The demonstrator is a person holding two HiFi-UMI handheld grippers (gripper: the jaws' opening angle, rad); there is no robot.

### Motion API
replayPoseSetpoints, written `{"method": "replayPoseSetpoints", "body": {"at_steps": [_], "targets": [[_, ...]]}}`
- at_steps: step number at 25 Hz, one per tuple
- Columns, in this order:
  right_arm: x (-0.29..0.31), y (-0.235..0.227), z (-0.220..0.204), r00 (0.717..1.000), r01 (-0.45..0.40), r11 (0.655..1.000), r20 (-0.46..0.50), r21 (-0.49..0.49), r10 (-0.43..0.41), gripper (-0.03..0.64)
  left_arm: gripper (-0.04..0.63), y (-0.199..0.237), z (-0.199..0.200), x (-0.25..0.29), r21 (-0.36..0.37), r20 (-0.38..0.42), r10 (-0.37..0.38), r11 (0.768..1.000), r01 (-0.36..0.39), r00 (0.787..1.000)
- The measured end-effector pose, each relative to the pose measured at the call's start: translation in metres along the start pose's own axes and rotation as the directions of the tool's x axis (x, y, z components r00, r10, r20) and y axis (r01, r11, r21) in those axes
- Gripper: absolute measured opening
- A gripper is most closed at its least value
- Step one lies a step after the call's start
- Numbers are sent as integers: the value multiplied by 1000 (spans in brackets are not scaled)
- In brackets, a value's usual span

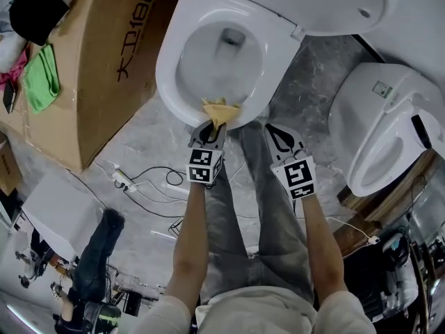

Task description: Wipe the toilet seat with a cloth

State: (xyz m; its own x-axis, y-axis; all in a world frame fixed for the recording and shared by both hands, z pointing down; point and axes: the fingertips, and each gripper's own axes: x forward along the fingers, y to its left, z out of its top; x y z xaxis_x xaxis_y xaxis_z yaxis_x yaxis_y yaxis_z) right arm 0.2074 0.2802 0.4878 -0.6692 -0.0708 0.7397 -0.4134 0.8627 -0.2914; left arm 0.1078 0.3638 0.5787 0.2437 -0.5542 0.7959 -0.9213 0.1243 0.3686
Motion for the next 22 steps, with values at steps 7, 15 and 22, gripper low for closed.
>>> {"method": "replayPoseSetpoints", "body": {"at_steps": [7,15,22], "targets": [[-2,-4,-9,1000,0,1000,-13,18,0,6,81,-26,11,19,3,0,-25,1000,25,1000],[-5,-20,-13,1000,10,999,-19,37,-9,6,81,-48,29,39,6,7,-44,999,44,999],[-6,-38,-12,999,22,999,-26,49,-21,6,81,-60,44,55,14,2,-55,998,55,999]]}}
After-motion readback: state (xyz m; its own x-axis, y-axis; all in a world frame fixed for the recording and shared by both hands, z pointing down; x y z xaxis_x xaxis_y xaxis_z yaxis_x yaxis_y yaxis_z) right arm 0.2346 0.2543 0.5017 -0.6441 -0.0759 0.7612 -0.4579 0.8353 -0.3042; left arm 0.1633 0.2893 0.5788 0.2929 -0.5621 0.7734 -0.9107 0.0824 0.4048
